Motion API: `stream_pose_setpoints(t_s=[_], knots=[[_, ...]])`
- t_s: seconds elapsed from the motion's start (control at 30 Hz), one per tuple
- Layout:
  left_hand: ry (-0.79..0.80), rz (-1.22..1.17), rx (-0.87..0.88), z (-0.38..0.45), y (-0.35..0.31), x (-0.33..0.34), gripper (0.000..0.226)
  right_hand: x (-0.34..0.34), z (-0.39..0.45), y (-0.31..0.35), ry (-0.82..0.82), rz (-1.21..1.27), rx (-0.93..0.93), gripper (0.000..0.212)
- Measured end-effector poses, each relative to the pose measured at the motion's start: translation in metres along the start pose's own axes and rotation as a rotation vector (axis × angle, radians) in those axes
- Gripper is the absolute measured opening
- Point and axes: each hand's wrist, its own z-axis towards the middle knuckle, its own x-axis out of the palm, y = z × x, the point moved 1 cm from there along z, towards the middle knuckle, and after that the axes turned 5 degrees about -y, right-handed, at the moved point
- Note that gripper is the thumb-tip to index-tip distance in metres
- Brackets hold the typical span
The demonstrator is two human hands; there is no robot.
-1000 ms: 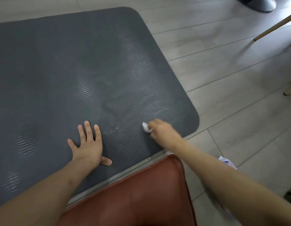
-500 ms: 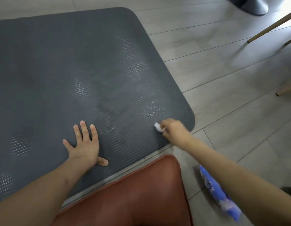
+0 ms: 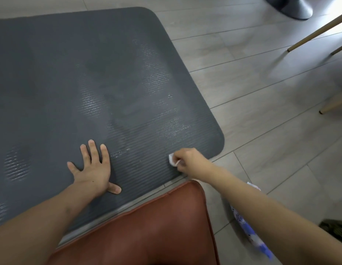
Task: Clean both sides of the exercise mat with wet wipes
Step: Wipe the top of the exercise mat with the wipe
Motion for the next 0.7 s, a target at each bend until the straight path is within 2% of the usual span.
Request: stream_pose_setpoints(t_s=[0.07, 0.13, 0.17, 0.23, 0.3, 0.4, 0.47, 0.53, 0.57, 0.63, 0.7], knots=[[0.005, -0.007, -0.004, 0.0, -0.001, -0.001, 0.159, -0.021, -0.006, -0.05, -0.191, -0.069, 0.206, 0.012], [0.004, -0.004, -0.006, 0.0, -0.002, -0.001, 0.158, -0.046, -0.02, -0.096, -0.337, -0.084, 0.536, 0.029], [0.004, 0.002, -0.005, 0.0, -0.002, -0.001, 0.158, -0.053, -0.027, -0.105, -0.377, -0.069, 0.635, 0.034], [0.01, -0.008, -0.01, 0.001, -0.002, -0.001, 0.159, -0.045, -0.027, -0.096, -0.383, -0.043, 0.656, 0.029], [0.013, -0.015, -0.008, 0.001, -0.002, -0.002, 0.159, -0.023, -0.016, -0.059, -0.274, 0.025, 0.51, 0.017], [0.012, -0.016, -0.009, 0.001, 0.0, -0.001, 0.16, 0.004, -0.007, 0.004, -0.018, 0.086, 0.215, 0.017], [0.007, -0.017, -0.007, 0.001, 0.001, -0.001, 0.16, 0.006, -0.005, 0.013, 0.037, 0.089, 0.116, 0.018], [0.002, -0.016, -0.004, 0.0, 0.001, -0.001, 0.16, -0.007, -0.002, -0.014, -0.055, 0.004, 0.17, 0.011], [0.003, -0.019, -0.004, 0.001, 0.0, -0.001, 0.16, -0.018, -0.002, -0.037, -0.145, -0.041, 0.261, 0.011], [0.0, -0.016, -0.001, 0.0, 0.0, 0.0, 0.16, -0.042, -0.008, -0.081, -0.311, -0.063, 0.541, 0.027], [0.001, -0.01, -0.001, 0.001, 0.001, 0.0, 0.16, -0.048, -0.012, -0.095, -0.4, -0.042, 0.69, 0.032]])
